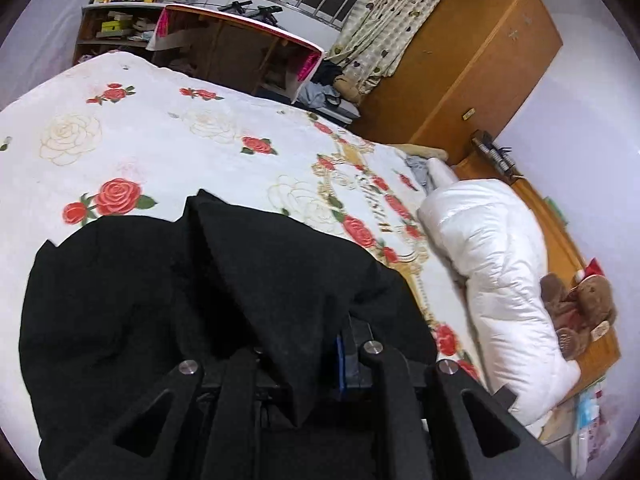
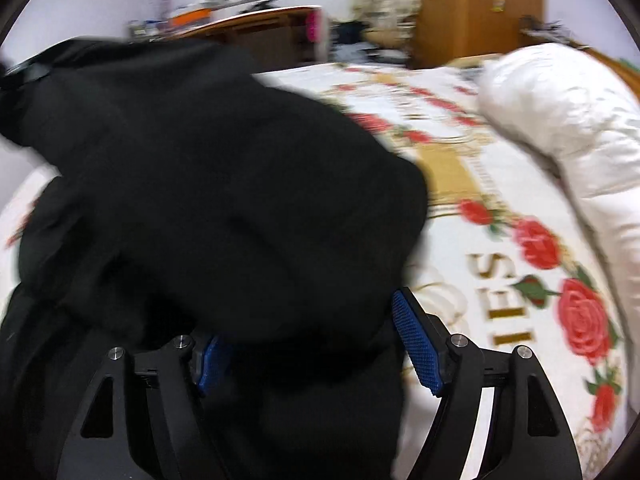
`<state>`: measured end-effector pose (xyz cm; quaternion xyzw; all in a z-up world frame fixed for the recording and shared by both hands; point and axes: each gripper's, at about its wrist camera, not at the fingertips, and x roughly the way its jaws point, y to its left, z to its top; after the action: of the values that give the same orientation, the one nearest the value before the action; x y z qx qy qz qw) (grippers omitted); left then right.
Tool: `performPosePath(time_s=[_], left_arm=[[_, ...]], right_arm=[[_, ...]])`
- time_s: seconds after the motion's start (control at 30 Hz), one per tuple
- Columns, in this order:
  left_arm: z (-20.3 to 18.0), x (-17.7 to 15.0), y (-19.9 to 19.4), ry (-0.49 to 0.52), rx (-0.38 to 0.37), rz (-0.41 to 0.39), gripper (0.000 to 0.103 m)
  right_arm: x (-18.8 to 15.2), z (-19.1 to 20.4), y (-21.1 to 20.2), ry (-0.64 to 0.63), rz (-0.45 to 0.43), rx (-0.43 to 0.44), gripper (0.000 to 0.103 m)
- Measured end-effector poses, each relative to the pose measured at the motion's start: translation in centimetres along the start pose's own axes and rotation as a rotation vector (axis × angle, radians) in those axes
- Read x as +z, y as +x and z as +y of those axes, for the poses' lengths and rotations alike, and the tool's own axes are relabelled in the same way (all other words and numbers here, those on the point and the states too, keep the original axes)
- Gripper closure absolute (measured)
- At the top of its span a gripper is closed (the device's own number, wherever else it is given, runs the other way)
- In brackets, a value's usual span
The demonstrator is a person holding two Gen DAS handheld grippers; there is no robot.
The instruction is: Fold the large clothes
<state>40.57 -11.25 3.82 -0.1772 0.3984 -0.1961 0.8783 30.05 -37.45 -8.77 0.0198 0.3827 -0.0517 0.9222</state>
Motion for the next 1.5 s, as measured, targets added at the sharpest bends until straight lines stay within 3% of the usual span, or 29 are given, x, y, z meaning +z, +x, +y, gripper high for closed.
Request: performPosePath(time_s=[0.1,0.2,0.3,0.43,0.57,0.67,0.77,0.9,1.0,1.1,1.23,1.33,1.43,1.5], left_arm=[[1.3,-1.7,1.1,-0.017,0.010,0.060,0.090],[3.0,-5.2,2.7,-0.055,0.038,0.136,0.090],[4.4,-9.2,4.5,-0.066,0.104,0.196,0.089],[4.3,-11.6,7.4,0.053,0.195,0.261,0.082],[5.0,-10.6,6.9,0.006,0.153,0.246,0.077],[6.2,-10.5,5.6,-0.031,0.167,0.232,0.051],[6.7,-10.4,3.0,-0.003,0.191,0.175,0.046],[5.1,-8.4,-0.6,0.081,0.295,0.026,0.046],[3.0,-7.0,-1.7,0.126,0.222,-0.015,0.045],[1.2,-6.5,0.8,0.200,0.159,0.083,0.045],[1.7,-7.2,6.0,0.267,0.249,0.223,0.045],[3.6,-7.6,7.8,0.261,0.311,0.241,0.045],[5.1,-7.6,8.7,0.246,0.327,0.234,0.041],[5.8,-8.0,9.4,0.230,0.353,0.259,0.031]], right_arm=[[-0.1,-2.4,-1.1,0.090,-0.020,-0.080,0.029],[-0.9,-3.3,-1.8,0.044,-0.011,-0.173,0.029],[-1.6,-4.0,-1.4,0.042,0.065,-0.166,0.029],[-2.2,-3.6,-1.2,-0.019,0.123,-0.155,0.029],[-2.7,-3.6,-1.7,-0.063,0.178,-0.109,0.029],[-2.9,-4.1,-2.4,-0.088,0.217,-0.093,0.029],[-3.1,-4.7,-4.7,-0.097,0.226,-0.042,0.029],[-1.4,-4.5,-7.5,-0.065,0.144,0.037,0.029],[1.1,-2.7,-7.7,-0.037,0.057,0.121,0.029],[2.7,-0.5,-5.6,-0.019,0.025,0.186,0.029],[3.6,1.5,-1.2,-0.007,0.066,0.203,0.029],[3.1,1.8,1.7,-0.010,0.124,0.165,0.029],[2.4,2.1,2.5,-0.068,0.105,0.105,0.029],[1.8,2.6,3.0,-0.121,0.111,0.068,0.029]])
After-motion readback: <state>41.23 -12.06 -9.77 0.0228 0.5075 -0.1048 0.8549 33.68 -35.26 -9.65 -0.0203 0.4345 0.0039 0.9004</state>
